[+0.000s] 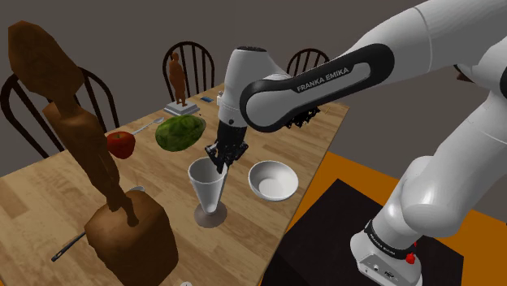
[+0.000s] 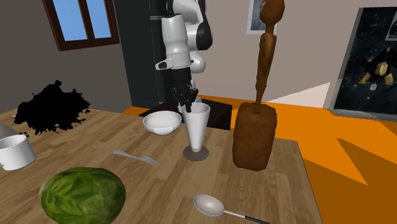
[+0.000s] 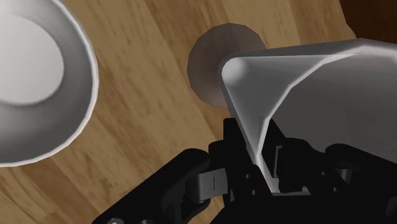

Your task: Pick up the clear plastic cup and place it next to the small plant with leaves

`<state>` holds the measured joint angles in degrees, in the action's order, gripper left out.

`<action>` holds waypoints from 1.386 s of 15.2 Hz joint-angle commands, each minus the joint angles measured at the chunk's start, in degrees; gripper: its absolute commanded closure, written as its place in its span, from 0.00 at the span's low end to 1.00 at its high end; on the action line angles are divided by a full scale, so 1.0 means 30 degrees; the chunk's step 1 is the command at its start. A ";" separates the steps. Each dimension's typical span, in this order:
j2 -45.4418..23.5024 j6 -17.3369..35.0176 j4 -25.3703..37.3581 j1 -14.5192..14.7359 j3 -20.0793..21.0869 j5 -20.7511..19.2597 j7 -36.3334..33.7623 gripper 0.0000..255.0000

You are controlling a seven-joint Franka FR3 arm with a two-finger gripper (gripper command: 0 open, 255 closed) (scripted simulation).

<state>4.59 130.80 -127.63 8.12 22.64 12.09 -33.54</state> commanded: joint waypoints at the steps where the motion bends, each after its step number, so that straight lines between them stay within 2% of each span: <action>1: 0.0195 -0.0409 0.0232 -0.0009 -0.0025 0.0028 -0.0018 1.00; 21: 0.1637 -0.5545 0.3997 -0.0172 -0.0388 0.0018 -0.0427 1.00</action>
<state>9.39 114.96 -116.36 7.62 21.52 12.18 -34.72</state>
